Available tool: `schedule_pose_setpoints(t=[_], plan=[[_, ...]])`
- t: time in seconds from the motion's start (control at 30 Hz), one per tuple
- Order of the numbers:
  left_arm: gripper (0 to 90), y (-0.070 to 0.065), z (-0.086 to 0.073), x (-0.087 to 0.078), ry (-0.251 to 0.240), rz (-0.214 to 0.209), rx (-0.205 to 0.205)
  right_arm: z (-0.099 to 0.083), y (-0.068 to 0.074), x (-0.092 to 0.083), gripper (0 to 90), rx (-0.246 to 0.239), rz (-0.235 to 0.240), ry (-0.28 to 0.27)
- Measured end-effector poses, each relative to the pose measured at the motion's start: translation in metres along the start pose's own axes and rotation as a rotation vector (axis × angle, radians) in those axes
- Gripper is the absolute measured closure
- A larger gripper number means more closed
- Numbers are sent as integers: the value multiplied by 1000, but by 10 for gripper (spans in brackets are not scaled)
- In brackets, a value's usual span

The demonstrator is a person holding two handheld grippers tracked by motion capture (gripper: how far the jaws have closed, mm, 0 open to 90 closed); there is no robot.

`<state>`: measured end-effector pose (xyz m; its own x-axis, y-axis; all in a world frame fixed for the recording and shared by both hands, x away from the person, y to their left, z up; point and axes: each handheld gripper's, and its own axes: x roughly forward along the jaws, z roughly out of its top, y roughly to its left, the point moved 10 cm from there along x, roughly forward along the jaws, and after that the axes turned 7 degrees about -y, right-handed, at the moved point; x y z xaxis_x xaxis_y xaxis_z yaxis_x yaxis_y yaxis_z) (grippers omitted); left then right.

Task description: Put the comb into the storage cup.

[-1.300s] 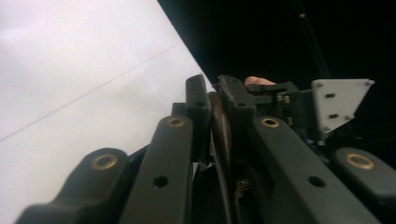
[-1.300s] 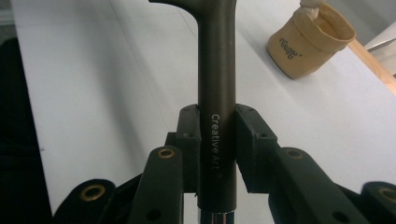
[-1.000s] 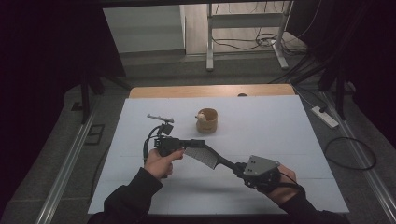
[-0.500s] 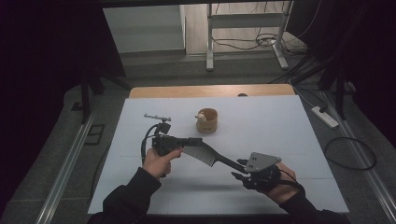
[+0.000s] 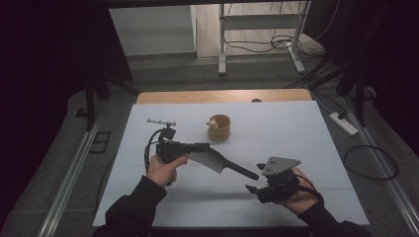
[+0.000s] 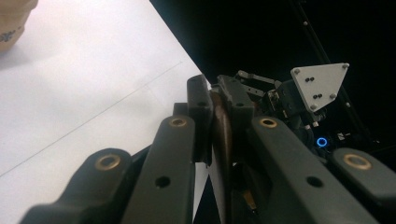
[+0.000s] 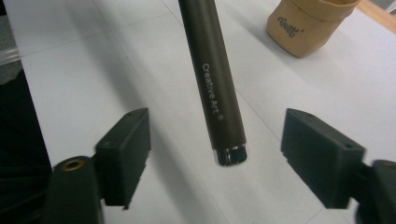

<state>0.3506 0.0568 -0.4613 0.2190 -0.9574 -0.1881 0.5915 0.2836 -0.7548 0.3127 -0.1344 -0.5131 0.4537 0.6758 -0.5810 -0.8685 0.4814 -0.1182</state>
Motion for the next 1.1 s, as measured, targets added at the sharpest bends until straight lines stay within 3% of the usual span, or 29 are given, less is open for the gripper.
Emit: schedule_pose_setpoints(t=[0.13,0.17,0.47,1.1], plan=[[838,0,1,-3,-6,7,3,-2,-2,0,169,23,3,14],[839,0,2,-4,-10,13,5,-3,-3,0,120,46,5,26],[838,4,10,-16,-27,51,27,-12,-10,-3,33,89,2,53],[838,7,35,-38,-60,138,84,-28,-22,-16,0,134,-44,75]])
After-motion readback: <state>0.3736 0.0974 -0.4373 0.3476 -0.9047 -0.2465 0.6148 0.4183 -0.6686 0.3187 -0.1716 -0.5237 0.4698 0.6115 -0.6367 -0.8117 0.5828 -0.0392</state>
